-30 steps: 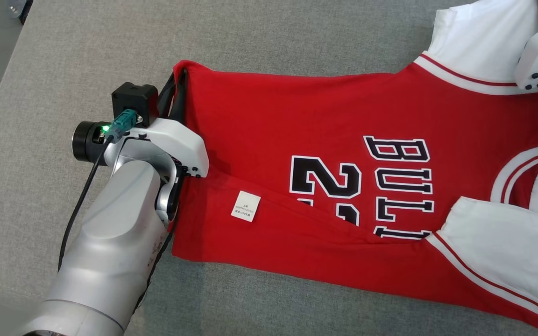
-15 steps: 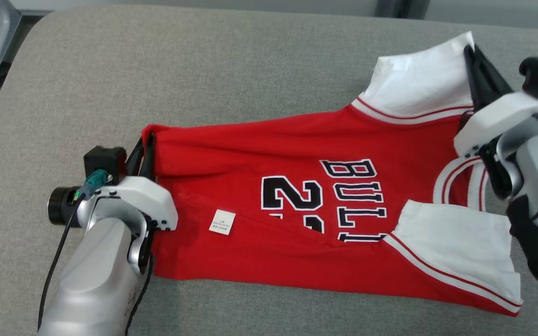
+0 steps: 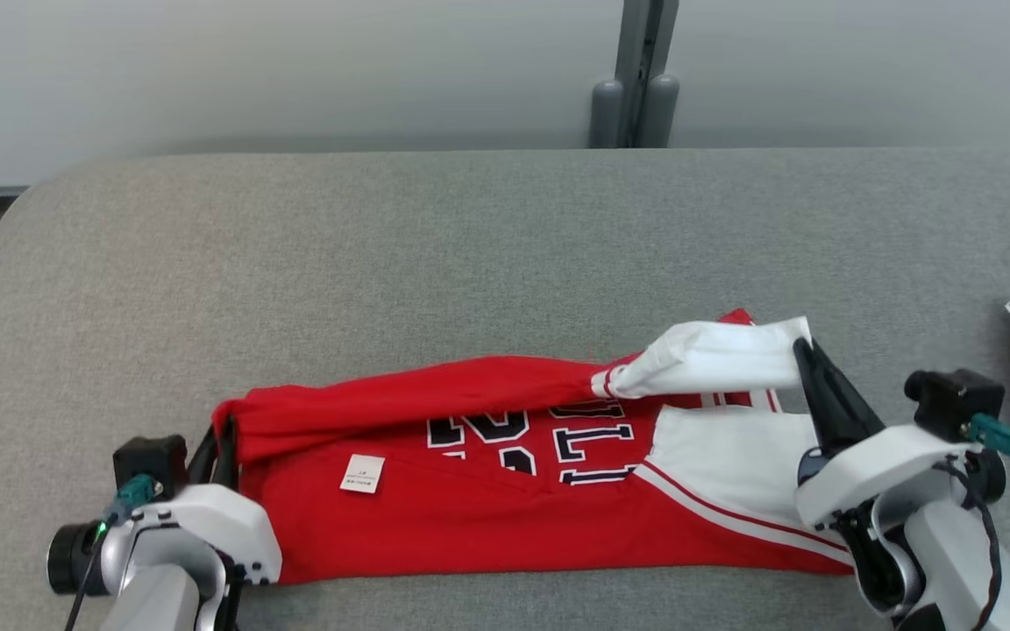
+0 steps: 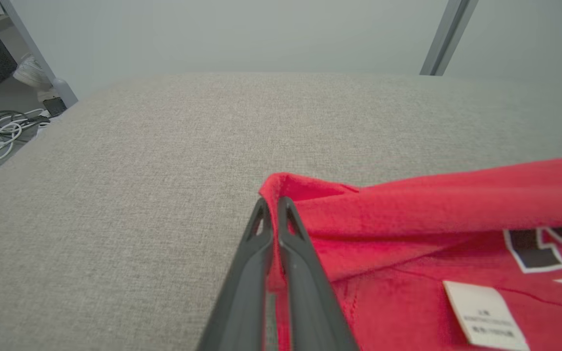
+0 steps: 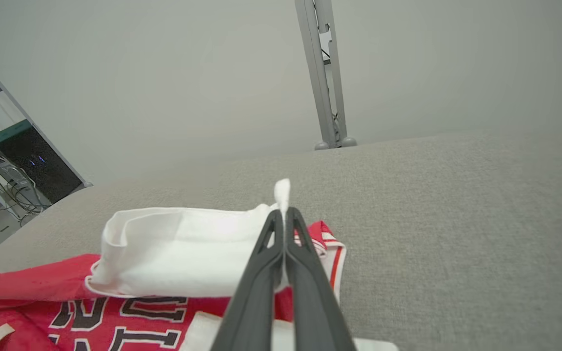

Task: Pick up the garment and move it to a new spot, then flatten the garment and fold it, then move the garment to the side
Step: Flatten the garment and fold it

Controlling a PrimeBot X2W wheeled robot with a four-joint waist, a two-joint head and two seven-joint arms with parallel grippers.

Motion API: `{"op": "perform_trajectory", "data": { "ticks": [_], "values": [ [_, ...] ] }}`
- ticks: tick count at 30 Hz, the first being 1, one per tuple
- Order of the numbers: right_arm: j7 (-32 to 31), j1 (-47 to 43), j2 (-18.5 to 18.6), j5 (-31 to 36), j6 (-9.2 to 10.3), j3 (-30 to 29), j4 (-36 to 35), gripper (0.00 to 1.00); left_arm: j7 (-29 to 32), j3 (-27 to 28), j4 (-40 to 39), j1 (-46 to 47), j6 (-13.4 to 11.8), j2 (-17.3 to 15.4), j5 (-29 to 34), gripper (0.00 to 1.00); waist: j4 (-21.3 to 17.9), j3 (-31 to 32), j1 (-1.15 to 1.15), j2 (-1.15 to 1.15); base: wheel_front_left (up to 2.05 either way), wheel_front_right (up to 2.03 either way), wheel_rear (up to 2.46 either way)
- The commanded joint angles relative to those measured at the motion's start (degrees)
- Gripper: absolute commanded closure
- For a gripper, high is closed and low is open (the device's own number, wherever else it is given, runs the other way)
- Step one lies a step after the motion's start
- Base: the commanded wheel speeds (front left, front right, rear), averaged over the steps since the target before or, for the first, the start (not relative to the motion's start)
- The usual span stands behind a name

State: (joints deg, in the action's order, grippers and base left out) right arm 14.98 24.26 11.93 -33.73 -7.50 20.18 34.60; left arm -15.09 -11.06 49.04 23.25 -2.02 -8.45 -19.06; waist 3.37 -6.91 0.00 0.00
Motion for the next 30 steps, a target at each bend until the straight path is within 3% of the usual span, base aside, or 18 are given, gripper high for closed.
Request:
{"op": "perform_trajectory", "data": {
  "ticks": [1,11,12,13,14,23,30],
  "values": [
    [0.24,-1.67,-0.12,0.36,0.02,-0.70,-0.45,1.00,-0.06,0.50,-0.10,-1.64,0.27,-0.22,0.87,1.00,-1.67,1.79,0.00,0.00,0.00,0.00,0.00],
    [0.24,-9.09,-3.34,2.39,0.02,-3.01,0.98,1.00,-0.07,2.85,0.17,-9.41,0.48,0.91,2.94,1.00,-3.68,4.59,0.00,0.00,0.00,0.00,0.00],
    [0.24,-9.51,-3.58,2.33,0.02,-3.37,1.74,0.94,-0.07,3.21,-0.01,-9.98,0.34,0.93,3.13,0.65,-3.70,4.86,0.00,0.00,0.00,0.00,0.00],
    [0.24,-9.66,-3.63,2.29,0.02,-3.93,2.79,0.36,-0.07,3.60,-0.53,-10.49,0.12,0.99,3.32,0.00,-3.65,5.07,0.00,0.00,0.00,0.00,0.00],
    [0.24,-9.60,-3.75,2.59,0.02,-4.20,3.28,0.00,-0.07,4.08,-1.45,-10.95,-0.19,1.10,3.65,0.00,-3.58,5.25,0.00,0.00,0.00,0.00,0.00],
    [0.25,-10.54,-5.22,5.20,0.02,-7.92,3.69,0.00,-0.06,8.87,-13.52,-19.79,-2.57,3.42,6.90,0.00,-1.80,6.38,0.00,0.00,0.00,0.00,0.00],
    [0.25,-9.82,-5.44,7.44,0.02,-10.01,7.52,0.00,-0.06,9.04,-16.00,-23.92,-1.84,4.83,9.23,0.00,0.99,6.85,0.00,0.00,0.00,0.00,0.00]
  ]
}}
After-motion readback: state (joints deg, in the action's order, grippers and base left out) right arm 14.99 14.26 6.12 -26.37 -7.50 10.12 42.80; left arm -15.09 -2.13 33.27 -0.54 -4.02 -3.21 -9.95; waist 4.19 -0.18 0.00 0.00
